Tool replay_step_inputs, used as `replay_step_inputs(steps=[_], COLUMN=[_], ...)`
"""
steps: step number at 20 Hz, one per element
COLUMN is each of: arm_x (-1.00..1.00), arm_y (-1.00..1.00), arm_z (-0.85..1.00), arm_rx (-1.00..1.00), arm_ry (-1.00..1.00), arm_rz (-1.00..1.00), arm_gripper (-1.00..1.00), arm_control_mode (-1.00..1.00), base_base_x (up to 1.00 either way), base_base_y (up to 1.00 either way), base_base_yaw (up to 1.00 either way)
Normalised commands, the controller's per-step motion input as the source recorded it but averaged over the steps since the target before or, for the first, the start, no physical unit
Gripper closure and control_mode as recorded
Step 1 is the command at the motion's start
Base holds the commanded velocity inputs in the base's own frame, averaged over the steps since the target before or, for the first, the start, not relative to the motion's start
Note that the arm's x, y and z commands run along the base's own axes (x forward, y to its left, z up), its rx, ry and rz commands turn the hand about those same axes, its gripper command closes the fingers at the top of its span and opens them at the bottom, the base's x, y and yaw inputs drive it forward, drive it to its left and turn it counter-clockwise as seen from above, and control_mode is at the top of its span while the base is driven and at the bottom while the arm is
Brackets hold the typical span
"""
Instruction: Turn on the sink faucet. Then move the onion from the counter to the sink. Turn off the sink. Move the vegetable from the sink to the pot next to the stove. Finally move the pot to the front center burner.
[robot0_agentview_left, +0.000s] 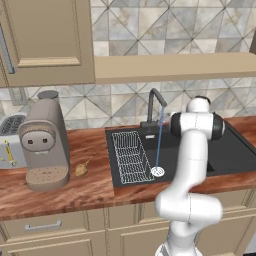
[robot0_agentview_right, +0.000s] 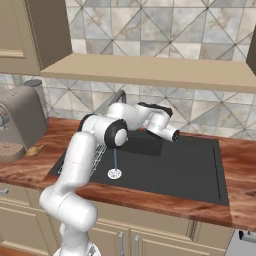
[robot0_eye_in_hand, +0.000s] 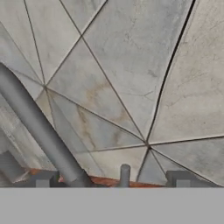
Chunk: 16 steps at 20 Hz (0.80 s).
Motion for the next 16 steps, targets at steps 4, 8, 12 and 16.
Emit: replay_step_inputs(steps=[4, 8, 12, 16], arm_x=[-0.67, -0.92, -1.0, -1.0], arm_y=[-0.07, 0.0, 0.0, 0.0], arm_z=[0.44, 0.28, 0.17, 0.18], arm_rx=[0.0, 0.0, 0.0, -0.03], arm_ry=[0.0, 0.0, 0.0, 0.0], arm_rz=[-0.02, 0.0, 0.0, 0.0], arm_gripper=[-1.0, -1.0, -1.0, -1.0], arm_control_mode=[-1.0, -1.0, -1.0, -1.0], base_base_x=[0.0, 0.0, 0.0, 0.0], base_base_y=[0.0, 0.0, 0.0, 0.0], base_base_yaw=[0.0, 0.0, 0.0, 0.0])
